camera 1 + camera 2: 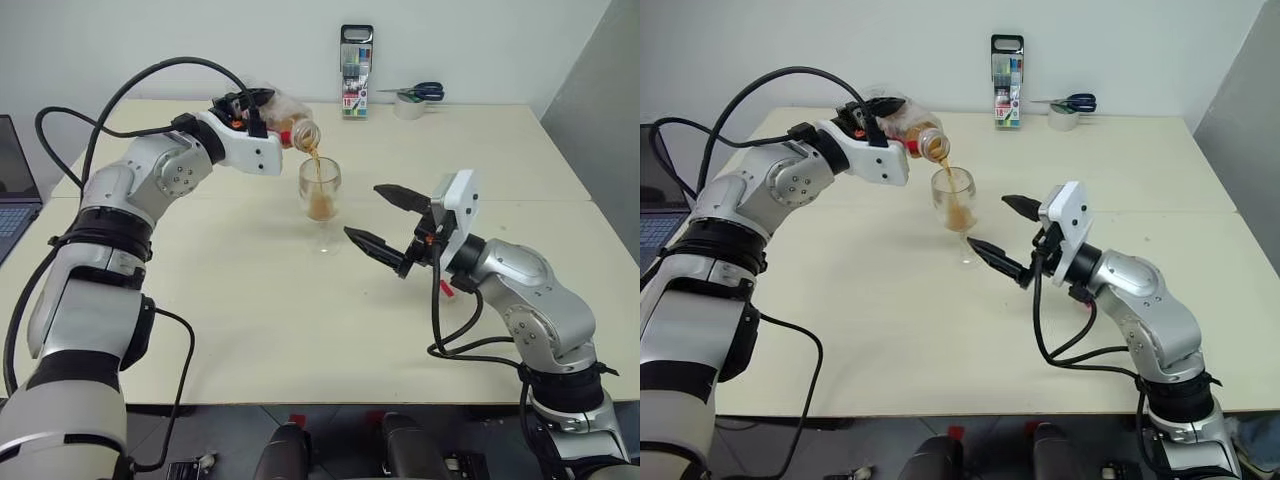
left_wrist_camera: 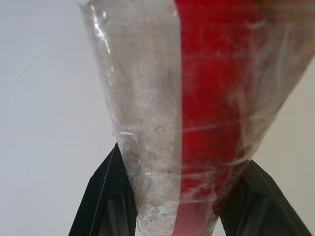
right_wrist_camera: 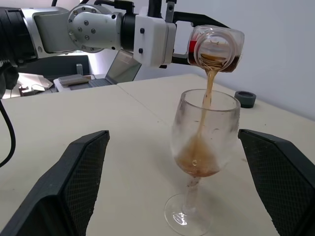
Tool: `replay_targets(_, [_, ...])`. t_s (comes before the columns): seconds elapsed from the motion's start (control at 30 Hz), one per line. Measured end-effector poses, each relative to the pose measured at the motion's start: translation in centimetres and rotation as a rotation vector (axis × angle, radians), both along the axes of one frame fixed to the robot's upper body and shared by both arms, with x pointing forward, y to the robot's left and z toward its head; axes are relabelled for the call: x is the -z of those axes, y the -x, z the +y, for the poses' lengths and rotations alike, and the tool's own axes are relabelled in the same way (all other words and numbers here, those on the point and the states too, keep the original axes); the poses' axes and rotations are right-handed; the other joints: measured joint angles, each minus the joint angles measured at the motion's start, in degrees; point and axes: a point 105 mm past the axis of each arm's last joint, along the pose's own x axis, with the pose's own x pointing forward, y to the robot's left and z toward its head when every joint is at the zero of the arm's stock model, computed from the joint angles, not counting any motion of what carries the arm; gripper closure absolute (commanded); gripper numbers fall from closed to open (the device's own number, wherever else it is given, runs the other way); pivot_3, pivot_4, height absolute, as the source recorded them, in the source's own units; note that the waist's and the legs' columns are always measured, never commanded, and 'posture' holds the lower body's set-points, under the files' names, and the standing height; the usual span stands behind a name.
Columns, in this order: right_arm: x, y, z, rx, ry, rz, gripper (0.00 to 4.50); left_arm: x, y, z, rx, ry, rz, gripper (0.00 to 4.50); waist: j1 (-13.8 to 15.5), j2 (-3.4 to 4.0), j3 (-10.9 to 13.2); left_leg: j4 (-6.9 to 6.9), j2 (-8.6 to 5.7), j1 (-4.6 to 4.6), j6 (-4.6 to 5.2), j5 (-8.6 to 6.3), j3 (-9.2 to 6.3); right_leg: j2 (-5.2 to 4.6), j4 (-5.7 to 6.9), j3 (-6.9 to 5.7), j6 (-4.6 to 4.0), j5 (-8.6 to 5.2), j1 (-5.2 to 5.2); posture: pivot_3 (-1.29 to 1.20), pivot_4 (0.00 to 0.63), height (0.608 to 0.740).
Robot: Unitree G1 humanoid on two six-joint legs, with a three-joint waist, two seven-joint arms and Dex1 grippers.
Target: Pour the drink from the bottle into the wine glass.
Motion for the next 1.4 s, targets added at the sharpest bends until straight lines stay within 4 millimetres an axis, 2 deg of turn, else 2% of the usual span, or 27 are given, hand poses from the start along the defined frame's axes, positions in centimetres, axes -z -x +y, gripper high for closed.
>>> replay_targets(1.0, [0.74,0.18,0.12,-0.009,0.028,0.009,0.0,0.26,-0.21,0.39,-0.009,-0.016,-0.01,2.81,-0.1,0.0,0.0,0.03,0.0,0.01,0.0,0.0,0.0,0.0,0.13,0.0,0.0,0.0,-0.04,0.0,0.15,0.74])
replay_targets(1.2, [0.76,0.24,0.15,-0.016,0.03,0.009,0.0,-0.48,-0.13,0.16,0.001,-0.015,-0.034,2.81,-0.1,0.0,0.0,0.04,-0.01,0.01,0.0,0.0,0.01,0.0,0.15,0.01,0.0,0.0,-0.04,0.0,0.15,0.74])
replay_targets(1.4, [0.78,0.24,0.15,-0.016,0.031,0.009,0.0,-0.25,-0.15,0.07,0.004,-0.023,-0.027,2.81,-0.1,0.0,0.0,0.04,-0.01,0.01,0.0,0.0,0.0,0.0,0.17,0.0,0.0,0.0,-0.04,0.0,0.15,0.74])
